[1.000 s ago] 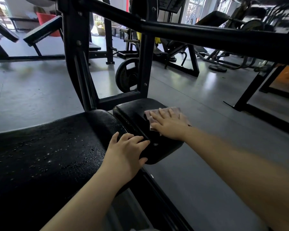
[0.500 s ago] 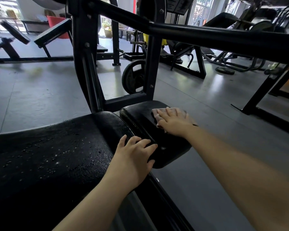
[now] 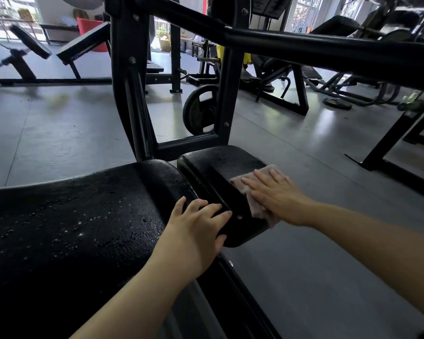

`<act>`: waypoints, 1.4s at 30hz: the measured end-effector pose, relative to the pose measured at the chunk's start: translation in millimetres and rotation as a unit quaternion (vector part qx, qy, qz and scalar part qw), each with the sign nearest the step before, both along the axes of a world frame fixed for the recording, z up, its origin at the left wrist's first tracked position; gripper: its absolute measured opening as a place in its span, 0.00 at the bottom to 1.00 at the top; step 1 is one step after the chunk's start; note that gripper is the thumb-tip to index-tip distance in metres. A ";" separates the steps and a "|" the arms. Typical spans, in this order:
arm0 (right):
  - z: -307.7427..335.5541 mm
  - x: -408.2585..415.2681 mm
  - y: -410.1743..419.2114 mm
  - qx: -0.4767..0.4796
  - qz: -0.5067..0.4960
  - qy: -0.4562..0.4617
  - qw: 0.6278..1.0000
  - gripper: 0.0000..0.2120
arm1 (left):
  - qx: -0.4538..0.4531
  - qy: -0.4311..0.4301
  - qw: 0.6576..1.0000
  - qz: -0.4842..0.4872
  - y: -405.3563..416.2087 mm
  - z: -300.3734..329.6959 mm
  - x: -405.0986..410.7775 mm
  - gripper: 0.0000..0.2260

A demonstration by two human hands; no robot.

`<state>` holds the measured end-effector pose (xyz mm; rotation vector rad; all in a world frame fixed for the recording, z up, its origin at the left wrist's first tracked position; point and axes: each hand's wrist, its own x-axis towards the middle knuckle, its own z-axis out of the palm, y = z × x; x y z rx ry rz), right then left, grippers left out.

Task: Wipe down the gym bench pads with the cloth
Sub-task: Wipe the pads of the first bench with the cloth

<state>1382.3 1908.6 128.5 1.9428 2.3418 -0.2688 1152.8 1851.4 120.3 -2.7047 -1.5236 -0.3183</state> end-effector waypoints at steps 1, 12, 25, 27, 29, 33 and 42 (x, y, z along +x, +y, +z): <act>-1.4 0.7 14.0 0.010 -0.010 -0.003 1.000 0.25 | 0.002 -0.001 1.000 -0.003 -0.6 -0.7 -0.7 0.23; 9.3 -72.4 61.7 0.002 -0.057 0.033 0.998 0.24 | 0.027 -0.048 0.998 -0.024 3.4 -4.3 0.9 0.20; -0.9 -37.2 -20.4 0.166 0.045 0.292 0.941 0.16 | 0.109 -0.362 0.926 0.004 4.0 11.8 8.0 0.14; -5.7 -15.7 -23.1 0.261 -0.045 0.273 0.925 0.12 | 0.128 -0.361 0.923 0.014 10.9 24.3 21.5 0.17; -12.6 4.9 -25.6 0.284 -0.127 0.227 0.923 0.12 | 0.075 -0.247 0.966 -0.011 22.0 28.7 39.9 0.21; -28.5 26.5 -25.1 0.260 -0.163 0.220 0.926 0.14 | -0.066 0.038 0.996 -0.038 49.9 11.7 76.6 0.26; -31.5 23.5 -22.0 0.298 -0.186 0.348 0.869 0.08 | -0.121 0.046 0.989 -0.076 115.4 9.3 128.8 0.22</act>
